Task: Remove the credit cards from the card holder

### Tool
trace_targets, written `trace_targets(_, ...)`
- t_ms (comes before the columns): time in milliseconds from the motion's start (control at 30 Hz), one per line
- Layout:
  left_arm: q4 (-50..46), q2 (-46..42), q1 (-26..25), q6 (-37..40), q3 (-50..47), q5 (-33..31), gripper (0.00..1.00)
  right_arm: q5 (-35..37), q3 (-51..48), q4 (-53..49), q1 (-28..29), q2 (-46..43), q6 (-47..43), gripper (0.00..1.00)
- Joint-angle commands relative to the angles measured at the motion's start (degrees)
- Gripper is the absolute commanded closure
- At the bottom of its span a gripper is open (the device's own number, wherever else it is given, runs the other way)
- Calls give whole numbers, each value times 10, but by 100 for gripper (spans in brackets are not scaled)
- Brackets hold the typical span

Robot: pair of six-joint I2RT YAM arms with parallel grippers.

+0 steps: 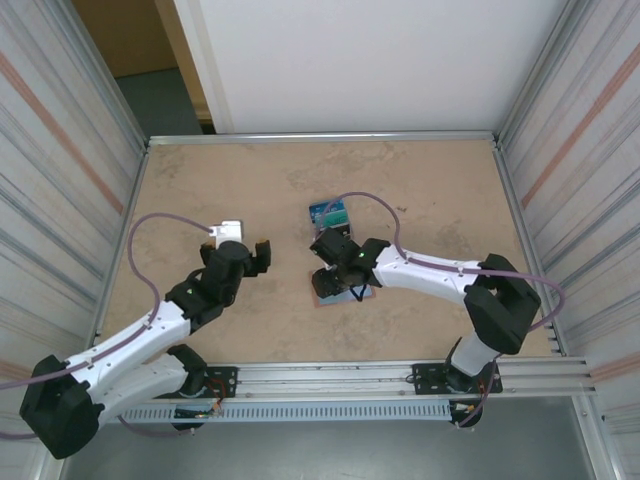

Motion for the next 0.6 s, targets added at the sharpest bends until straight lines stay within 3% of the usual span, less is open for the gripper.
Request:
trace_targets(0, -20, -12, 6, -29, -9, -25, 1, 20, 21, -28, 8, 24, 11, 54)
trace_targets(300, -7, 3, 21, -29, -4, -7, 1, 40, 63, -51, 22, 93, 4, 58)
trace_targets(567, -9, 12, 25, -30, -2, 3, 1, 47, 80, -63, 26, 125, 3, 51)
